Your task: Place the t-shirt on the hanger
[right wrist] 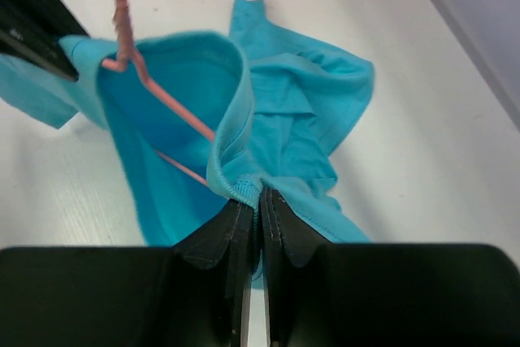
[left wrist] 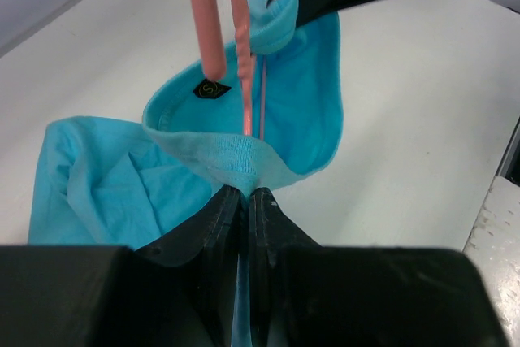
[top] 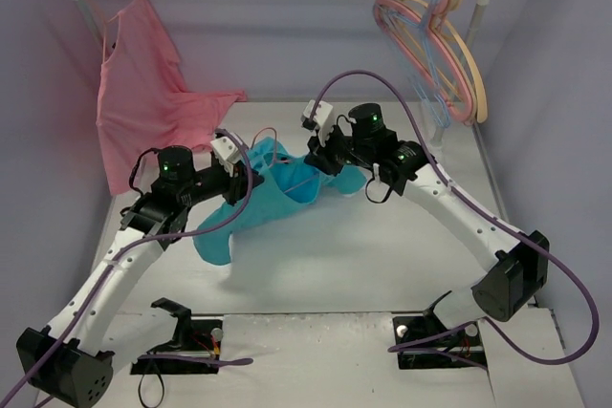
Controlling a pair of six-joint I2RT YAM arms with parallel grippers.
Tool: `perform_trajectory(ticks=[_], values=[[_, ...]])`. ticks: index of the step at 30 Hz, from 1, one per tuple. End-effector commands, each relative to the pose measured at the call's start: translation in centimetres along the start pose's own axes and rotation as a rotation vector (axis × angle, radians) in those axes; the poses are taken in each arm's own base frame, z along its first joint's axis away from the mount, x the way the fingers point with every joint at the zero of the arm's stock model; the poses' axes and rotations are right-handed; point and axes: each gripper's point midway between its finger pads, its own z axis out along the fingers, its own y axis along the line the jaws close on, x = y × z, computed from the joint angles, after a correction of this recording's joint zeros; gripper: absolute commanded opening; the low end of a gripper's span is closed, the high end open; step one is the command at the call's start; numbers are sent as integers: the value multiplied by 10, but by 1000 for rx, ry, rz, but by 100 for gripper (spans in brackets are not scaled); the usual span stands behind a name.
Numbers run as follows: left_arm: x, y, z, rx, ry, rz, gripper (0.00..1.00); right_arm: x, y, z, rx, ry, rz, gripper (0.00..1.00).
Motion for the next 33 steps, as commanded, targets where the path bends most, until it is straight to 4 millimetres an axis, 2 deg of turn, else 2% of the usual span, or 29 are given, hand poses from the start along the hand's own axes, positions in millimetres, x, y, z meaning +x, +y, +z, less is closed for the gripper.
perform_trajectory(ticks=[1,3,4,6,10,16,19,23,25,33], values=[[-61,1,-14,-45,-209,110,0,-17,13,-11,-37,-62,-11,10],[-70,0,-18,-58,-259,141,0,-11,13,-11,-39,-45,-4,13],[-65,-1,-17,-51,-261,135,0,-8,14,-11,-38,-36,0,14],[-68,-5,-18,-34,-294,106,0,-4,13,-10,-31,-27,3,16],[-51,-17,-12,35,-291,40,0,-8,7,-9,-12,-33,-1,28],[-41,-23,-11,62,-325,12,0,-26,1,-10,-14,-48,-22,42],[-38,-23,-12,59,-323,16,0,-30,-5,-15,-3,-47,-33,44],[-38,-23,-13,57,-321,29,0,-31,-29,-33,37,-44,-61,45],[-37,-23,-13,56,-316,36,0,-29,-32,-39,17,-31,-88,45],[-37,-26,-11,80,-309,40,0,32,-46,-33,13,162,-196,45]])
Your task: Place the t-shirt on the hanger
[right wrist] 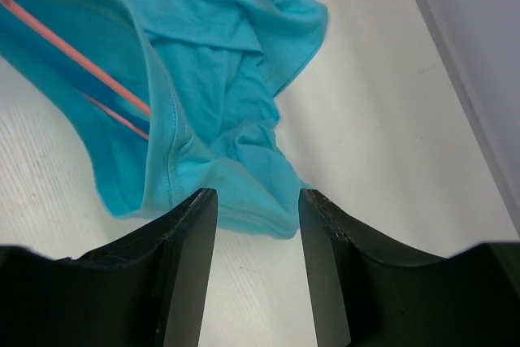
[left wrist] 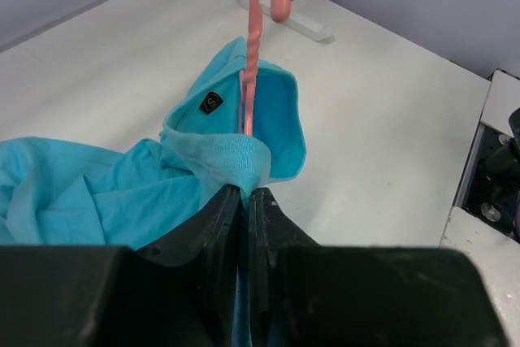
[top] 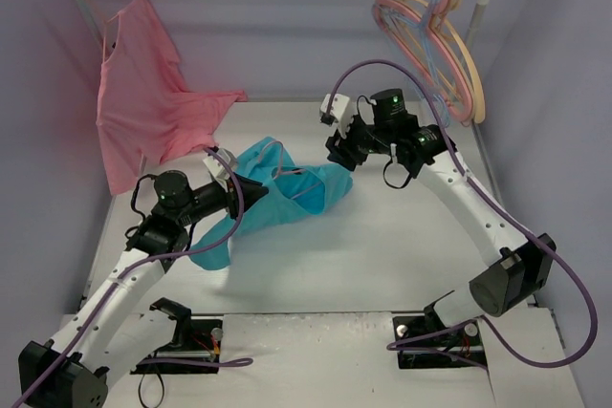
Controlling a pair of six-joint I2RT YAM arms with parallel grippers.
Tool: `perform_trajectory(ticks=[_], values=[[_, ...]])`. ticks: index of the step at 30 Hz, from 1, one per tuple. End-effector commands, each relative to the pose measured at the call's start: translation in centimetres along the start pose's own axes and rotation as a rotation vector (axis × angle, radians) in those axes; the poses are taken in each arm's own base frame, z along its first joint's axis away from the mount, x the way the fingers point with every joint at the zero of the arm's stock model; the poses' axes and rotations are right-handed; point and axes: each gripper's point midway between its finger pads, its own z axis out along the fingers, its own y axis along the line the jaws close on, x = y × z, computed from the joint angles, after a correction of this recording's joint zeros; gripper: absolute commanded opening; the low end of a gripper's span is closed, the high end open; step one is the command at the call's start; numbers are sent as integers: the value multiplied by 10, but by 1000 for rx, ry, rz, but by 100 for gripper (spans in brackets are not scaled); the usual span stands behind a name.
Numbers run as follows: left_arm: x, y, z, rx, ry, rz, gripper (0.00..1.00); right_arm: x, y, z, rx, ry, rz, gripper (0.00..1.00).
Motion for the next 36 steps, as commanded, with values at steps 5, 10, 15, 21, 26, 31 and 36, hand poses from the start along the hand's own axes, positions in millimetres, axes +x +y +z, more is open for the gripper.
perform_trajectory(ticks=[5,10,15,21,26,31,36], values=[[-54,-13,1,62,-137,121,0,50,-2,21,-12,109,-143,48],[-55,-14,2,73,-128,129,0,71,-1,28,-5,153,-174,52],[-58,-17,3,96,-125,127,0,81,-1,36,1,138,-188,55],[-61,-23,5,142,-111,120,0,65,-9,47,54,47,-229,59],[-60,-24,8,159,-92,111,0,38,-18,45,78,-32,-249,58],[-59,-22,10,157,-83,104,0,13,-18,38,81,-92,-265,57],[-62,-20,14,162,-86,111,0,4,-4,40,14,-139,-246,55]])
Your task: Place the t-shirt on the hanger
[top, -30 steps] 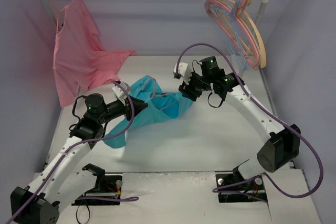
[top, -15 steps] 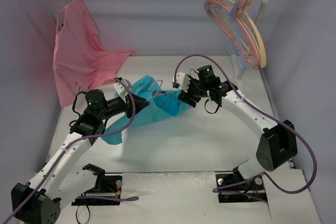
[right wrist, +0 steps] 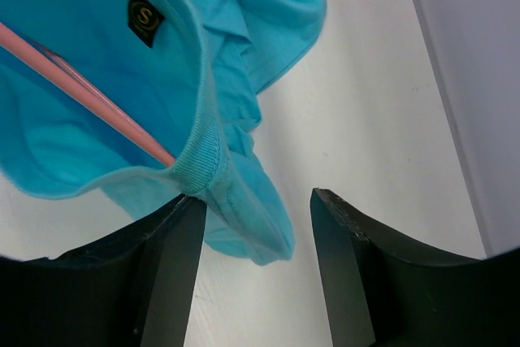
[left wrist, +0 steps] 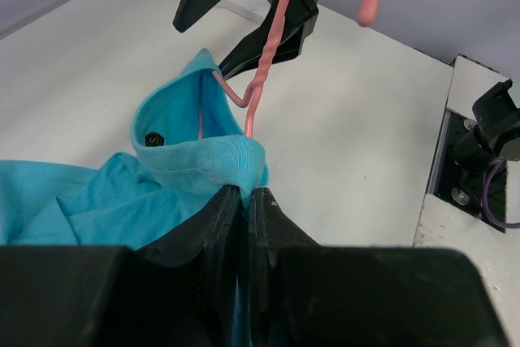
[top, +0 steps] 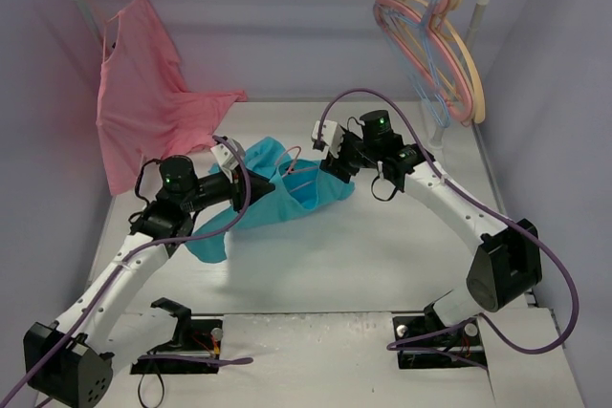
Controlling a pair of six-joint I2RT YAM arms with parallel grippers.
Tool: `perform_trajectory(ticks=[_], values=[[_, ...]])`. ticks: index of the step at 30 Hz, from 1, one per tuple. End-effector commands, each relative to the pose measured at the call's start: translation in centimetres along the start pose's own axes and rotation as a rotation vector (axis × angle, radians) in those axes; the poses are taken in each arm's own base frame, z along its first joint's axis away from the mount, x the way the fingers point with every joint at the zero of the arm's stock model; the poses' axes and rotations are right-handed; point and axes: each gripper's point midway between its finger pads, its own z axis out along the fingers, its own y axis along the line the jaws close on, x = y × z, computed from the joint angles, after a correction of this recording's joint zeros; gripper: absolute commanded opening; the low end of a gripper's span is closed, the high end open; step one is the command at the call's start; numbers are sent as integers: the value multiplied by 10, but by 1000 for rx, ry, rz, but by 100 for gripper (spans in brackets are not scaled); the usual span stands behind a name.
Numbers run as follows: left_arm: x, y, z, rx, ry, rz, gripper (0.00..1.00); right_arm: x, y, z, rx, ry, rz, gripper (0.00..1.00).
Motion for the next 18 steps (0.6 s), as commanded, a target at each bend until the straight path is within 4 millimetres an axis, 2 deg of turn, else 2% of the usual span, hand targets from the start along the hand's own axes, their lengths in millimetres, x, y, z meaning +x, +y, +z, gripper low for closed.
perform_trajectory(ticks=[1,7,11,14,16,17,18], values=[[-56,-11,0,52,-121,135,0,-49,-9,-9,5,-150,-39,54],[-59,-10,5,67,-120,141,0,-44,20,0,-121,-136,-2,48],[-61,-11,5,79,-120,147,0,-43,30,4,-161,-136,8,43],[-61,-12,5,88,-117,152,0,-44,29,4,-163,-141,3,34],[-62,-14,4,91,-117,155,0,-45,28,4,-160,-141,-5,22],[-60,-14,4,91,-111,157,0,-45,27,4,-156,-140,-9,13],[-61,-13,3,86,-109,161,0,-46,26,2,-153,-138,-12,9]])
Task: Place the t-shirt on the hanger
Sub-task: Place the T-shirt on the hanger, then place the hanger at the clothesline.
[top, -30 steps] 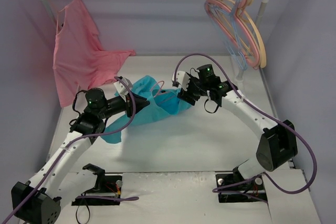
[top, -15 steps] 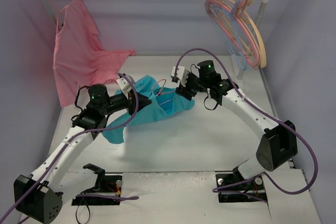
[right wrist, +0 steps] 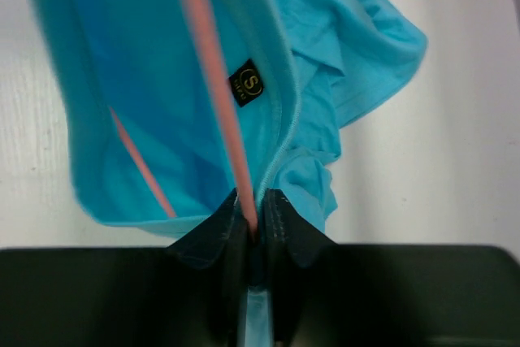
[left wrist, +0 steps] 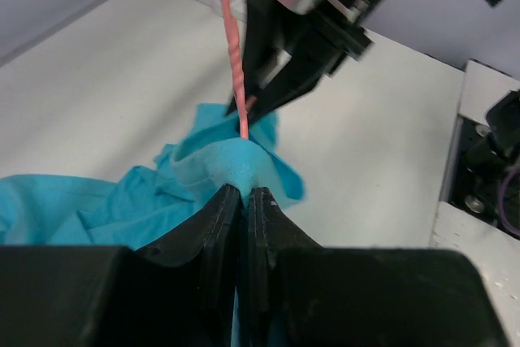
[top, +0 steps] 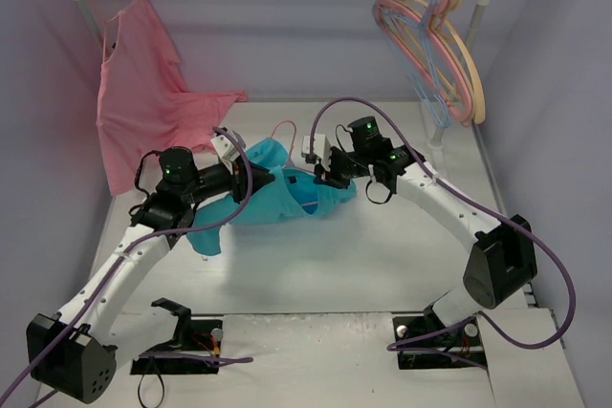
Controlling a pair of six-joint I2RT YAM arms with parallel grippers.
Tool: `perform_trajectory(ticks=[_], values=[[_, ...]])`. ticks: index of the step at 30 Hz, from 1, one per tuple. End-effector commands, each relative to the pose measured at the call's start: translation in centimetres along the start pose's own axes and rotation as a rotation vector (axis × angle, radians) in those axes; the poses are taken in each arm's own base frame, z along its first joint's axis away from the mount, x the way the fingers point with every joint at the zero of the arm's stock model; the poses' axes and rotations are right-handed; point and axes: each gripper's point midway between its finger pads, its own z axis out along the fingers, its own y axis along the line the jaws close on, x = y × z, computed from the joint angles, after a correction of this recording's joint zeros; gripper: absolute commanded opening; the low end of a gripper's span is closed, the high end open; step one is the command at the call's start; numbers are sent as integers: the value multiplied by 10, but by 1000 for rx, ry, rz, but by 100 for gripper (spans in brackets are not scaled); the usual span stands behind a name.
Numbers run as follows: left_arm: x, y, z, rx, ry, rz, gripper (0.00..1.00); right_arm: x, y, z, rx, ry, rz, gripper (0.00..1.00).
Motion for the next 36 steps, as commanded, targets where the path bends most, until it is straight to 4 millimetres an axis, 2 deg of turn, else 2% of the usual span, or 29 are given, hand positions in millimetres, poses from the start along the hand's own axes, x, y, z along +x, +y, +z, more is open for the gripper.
perform_trajectory(ticks=[1,3,8,9,10,12,13,16,17,19,20,21,23,24,25,26,27,28,30,31,32,33,34,36], values=[[-48,-17,-5,65,-95,146,0,-36,-19,-12,55,-75,-58,5],[-47,-15,-7,49,-87,155,0,-38,-20,-18,67,-70,-66,0],[-47,5,-16,-97,-55,163,0,-53,-31,-41,139,-76,-92,0],[-48,12,-18,-131,-50,188,4,-60,-35,-51,177,-78,-107,0],[-47,24,-23,-209,-22,176,15,-63,-39,-56,200,-79,-114,0],[-48,36,-28,-283,-1,174,20,-75,-45,-73,261,-91,-136,0],[-50,48,-34,-360,13,176,26,-78,-48,-78,283,-93,-141,0],[-57,65,-47,-475,23,190,31,-95,-59,-102,374,-104,-165,0],[-64,77,-57,-566,16,198,32,-101,-61,-110,399,-112,-174,0],[-76,88,-71,-667,5,215,35,-115,-69,-126,449,-125,-194,0],[-93,98,-86,-770,-21,227,40,-120,-71,-132,470,-127,-200,0],[-102,102,-94,-819,-34,229,44,-135,-77,-144,501,-150,-215,0],[-117,108,-106,-895,-41,237,55,-150,-86,-158,560,-170,-226,0],[-138,111,-119,-968,-74,239,57,-159,-91,-166,589,-188,-236,0],[-145,112,-125,-999,-78,227,59,-178,-97,-181,631,-229,-249,0],[-153,113,-130,-1027,-89,223,60,-188,-103,-191,674,-247,-255,0],[-170,113,-142,-1082,-120,214,61,-201,-111,-198,713,-280,-270,0],[-177,112,-147,-1105,-147,194,61,-224,-116,-219,764,-328,-296,0],[-190,110,-155,-1134,-182,182,63,-244,-132,-234,836,-361,-309,0],[-200,107,-160,-1142,-210,180,63,-273,-134,-264,898,-426,-337,0],[-203,105,-161,-1144,-215,175,63,-280,-145,-266,929,-436,-330,0],[-202,105,-162,-1147,-198,165,63,-297,-149,-281,972,-485,-348,0],[-209,103,-165,-1158,-212,158,63,-321,-146,-309,1020,-553,-373,0],[-205,106,-168,-1179,-181,149,63,-340,-151,-322,1056,-638,-366,0]])
